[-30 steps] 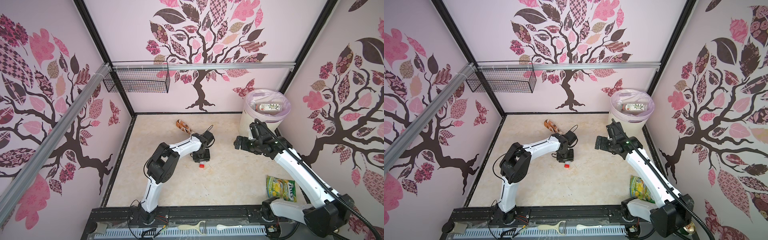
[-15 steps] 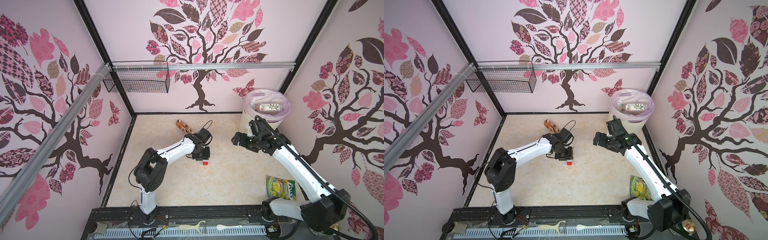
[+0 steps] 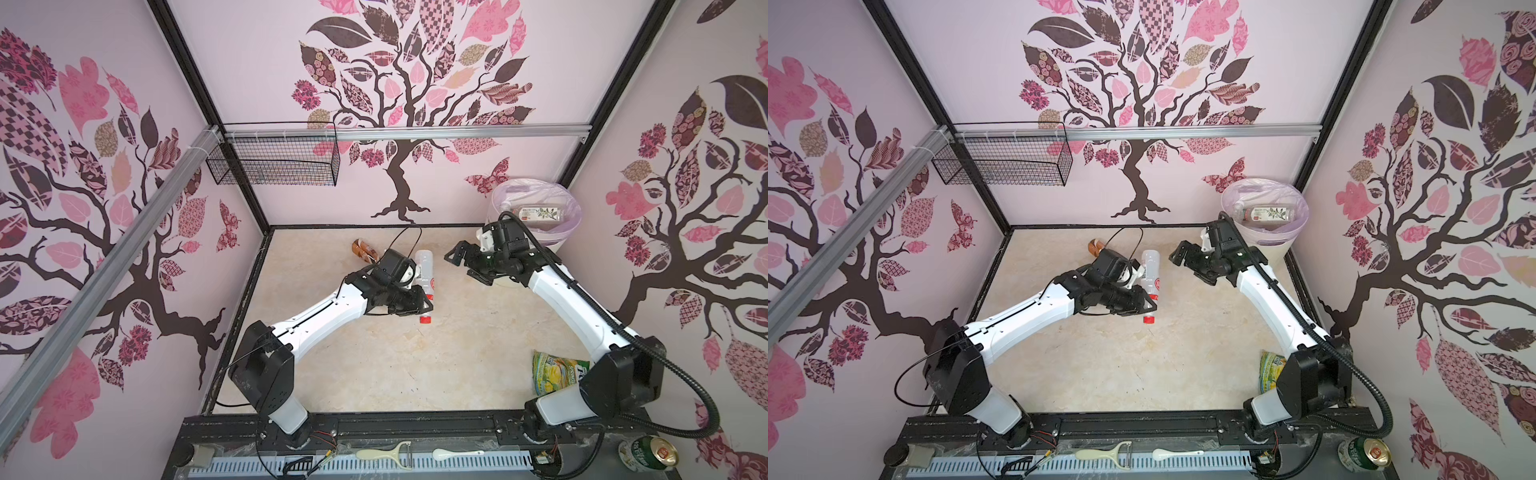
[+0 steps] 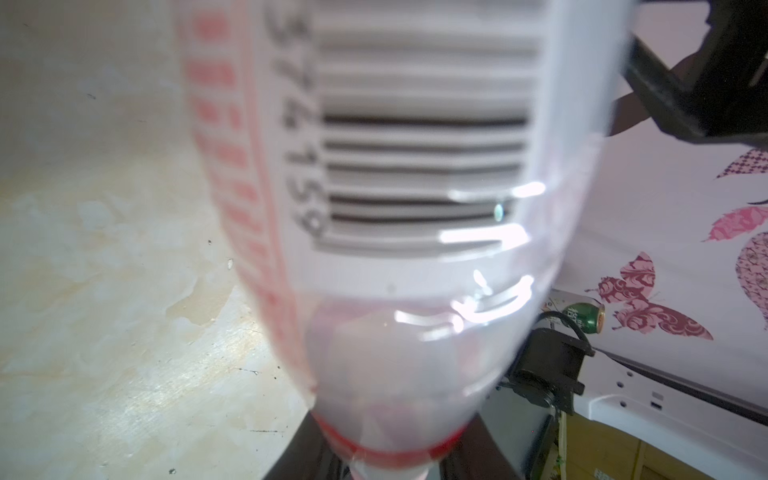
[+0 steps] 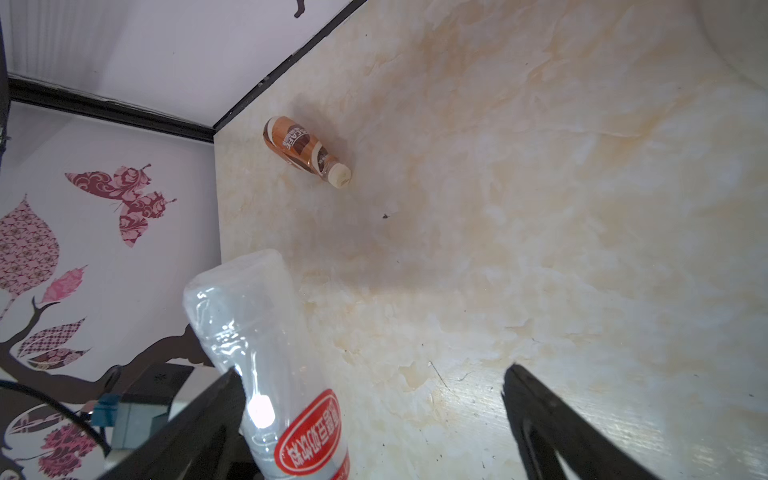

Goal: Throw the plastic bottles in the bin
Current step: 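Lift the bottle by its cap with left gripper while right gripper grasps its base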

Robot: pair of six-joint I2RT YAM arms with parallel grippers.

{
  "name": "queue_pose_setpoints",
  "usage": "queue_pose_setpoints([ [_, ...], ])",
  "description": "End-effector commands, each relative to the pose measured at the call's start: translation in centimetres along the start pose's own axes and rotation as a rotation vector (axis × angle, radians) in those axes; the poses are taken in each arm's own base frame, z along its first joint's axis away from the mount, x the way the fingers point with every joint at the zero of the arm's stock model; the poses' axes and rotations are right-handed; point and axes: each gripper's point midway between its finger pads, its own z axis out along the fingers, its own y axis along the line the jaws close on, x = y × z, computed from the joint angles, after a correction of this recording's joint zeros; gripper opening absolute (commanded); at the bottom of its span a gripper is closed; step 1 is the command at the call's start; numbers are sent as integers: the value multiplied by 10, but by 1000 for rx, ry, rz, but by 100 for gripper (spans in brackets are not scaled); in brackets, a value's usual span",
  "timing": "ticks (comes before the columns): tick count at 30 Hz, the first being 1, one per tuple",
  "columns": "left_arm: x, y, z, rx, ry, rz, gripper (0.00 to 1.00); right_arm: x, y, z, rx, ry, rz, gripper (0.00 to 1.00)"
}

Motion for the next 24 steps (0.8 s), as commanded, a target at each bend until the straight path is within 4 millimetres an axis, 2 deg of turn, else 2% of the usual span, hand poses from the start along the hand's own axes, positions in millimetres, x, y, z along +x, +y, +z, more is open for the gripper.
queue_pose_setpoints([
  [1, 5, -15, -4, 78, 17, 14, 34, -11, 29, 3, -108, 15, 11, 99],
  [4, 5, -21, -7, 100, 19, 16, 34, -11, 37, 9, -138, 30, 7, 97],
  [10, 3, -28, -9, 129, 21, 11, 34, 2, 49, 24, -165, 69, -8, 93],
  [24, -8, -35, -3, 150, 14, -5, 34, 21, 45, 46, -174, 140, 18, 82],
])
